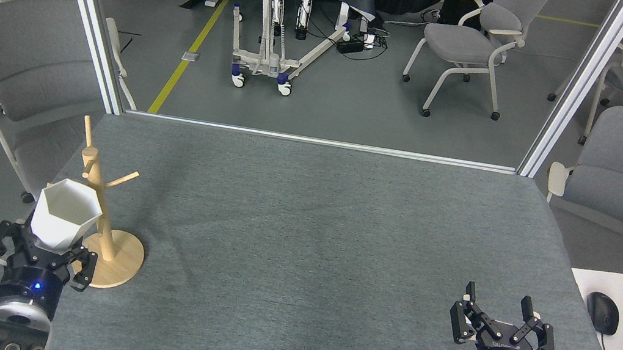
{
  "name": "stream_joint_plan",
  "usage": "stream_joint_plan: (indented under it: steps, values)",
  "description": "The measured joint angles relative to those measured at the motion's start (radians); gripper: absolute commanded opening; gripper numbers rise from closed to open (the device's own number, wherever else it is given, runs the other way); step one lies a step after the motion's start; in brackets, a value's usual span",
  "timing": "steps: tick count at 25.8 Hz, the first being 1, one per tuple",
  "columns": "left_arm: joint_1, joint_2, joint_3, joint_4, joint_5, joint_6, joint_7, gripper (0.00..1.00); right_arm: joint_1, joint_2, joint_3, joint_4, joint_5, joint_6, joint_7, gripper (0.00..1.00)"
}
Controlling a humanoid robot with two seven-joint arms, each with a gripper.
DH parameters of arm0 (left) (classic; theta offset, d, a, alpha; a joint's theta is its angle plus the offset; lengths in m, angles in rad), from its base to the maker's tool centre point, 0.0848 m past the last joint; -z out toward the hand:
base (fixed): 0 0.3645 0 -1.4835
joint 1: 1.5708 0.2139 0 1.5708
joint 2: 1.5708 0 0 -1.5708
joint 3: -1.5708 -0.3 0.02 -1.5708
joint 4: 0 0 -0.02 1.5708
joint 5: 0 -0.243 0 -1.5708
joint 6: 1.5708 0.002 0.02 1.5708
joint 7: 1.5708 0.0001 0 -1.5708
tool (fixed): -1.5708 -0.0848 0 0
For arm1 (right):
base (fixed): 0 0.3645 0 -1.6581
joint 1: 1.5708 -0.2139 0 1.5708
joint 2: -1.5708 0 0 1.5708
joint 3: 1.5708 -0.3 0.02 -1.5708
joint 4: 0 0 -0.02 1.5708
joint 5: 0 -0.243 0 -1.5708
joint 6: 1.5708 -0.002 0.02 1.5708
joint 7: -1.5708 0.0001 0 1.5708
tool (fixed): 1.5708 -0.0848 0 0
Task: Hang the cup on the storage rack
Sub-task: 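Raise the cup onto a peg of the wooden stand, then release the cup and lower the left gripper away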
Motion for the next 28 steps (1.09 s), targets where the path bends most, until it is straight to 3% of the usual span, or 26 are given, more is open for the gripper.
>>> stream_joint_plan:
  steps: [1,5,22,28]
  values:
    - [0.000,-0.001,0.000,0.003,0.000,-0.002,0.000,0.91,-0.001,0.000,0.001,0.000,0.000,0.000,0.000,0.99]
    - [-0.001,-0.006,0.000,0.016,0.003,-0.004,-0.002,0.97,-0.001,0.000,0.002,0.000,0.001,0.000,0.002,0.99]
    - [0.002,-0.020,-0.001,0.155,0.015,-0.007,0.021,0.98,-0.002,-0.003,0.004,0.003,-0.002,-0.003,0.005,1.00]
    - [0.002,-0.051,0.000,0.199,0.025,-0.007,0.028,0.98,-0.003,-0.002,0.003,0.003,-0.002,-0.003,0.007,1.00]
